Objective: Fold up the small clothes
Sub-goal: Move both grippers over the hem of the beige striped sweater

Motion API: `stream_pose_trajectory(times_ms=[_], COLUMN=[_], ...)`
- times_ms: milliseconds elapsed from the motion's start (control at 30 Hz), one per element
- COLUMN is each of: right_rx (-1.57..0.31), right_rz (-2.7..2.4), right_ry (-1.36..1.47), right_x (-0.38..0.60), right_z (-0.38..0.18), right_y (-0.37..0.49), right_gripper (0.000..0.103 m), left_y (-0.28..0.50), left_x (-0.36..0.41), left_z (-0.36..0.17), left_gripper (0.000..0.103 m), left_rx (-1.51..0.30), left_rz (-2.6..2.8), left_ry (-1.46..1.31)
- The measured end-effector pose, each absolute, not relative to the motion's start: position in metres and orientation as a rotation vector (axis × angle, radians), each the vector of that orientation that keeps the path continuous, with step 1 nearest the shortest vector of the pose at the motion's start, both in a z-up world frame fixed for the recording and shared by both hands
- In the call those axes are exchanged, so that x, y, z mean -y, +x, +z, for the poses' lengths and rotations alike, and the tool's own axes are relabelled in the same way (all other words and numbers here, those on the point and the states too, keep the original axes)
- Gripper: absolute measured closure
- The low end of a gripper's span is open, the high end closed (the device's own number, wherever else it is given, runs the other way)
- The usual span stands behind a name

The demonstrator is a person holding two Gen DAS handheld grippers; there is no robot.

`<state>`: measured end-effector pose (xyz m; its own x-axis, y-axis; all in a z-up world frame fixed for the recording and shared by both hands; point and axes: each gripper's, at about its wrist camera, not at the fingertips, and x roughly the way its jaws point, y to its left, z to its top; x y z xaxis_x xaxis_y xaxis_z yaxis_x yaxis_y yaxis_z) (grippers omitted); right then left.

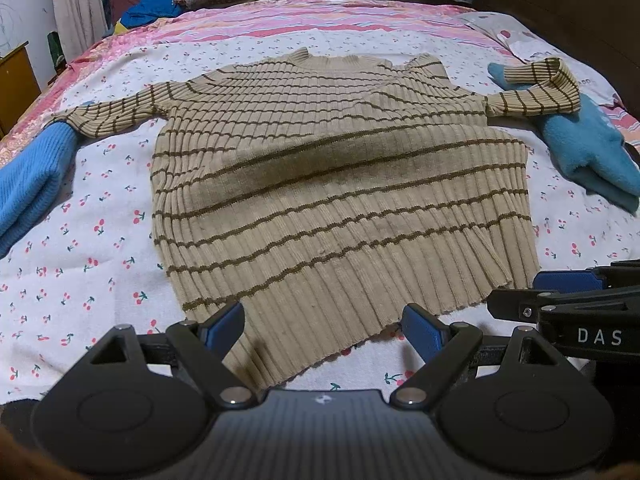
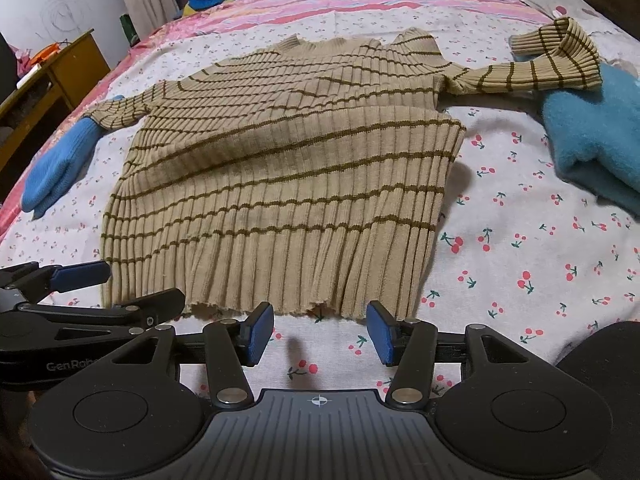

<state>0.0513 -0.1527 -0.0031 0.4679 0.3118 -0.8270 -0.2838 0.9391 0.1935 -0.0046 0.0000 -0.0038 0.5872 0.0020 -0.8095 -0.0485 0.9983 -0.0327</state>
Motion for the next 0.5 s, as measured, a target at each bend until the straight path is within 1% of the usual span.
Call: stream_pose_trajectory(times_ms=[500], right_rx=[-0.993], right_rz=[0.351], right_ry=[0.024], right_x=[0.1556], right_z=[0.0046], right_y=[0.0444], right_gripper=[0.052], left_y=[-0.0117], left_x=[0.0019], left_z=[0.0052], left_gripper=[0.011], left_rx=[-0.922], left_rz=[0.027], left_ry=[-0.054])
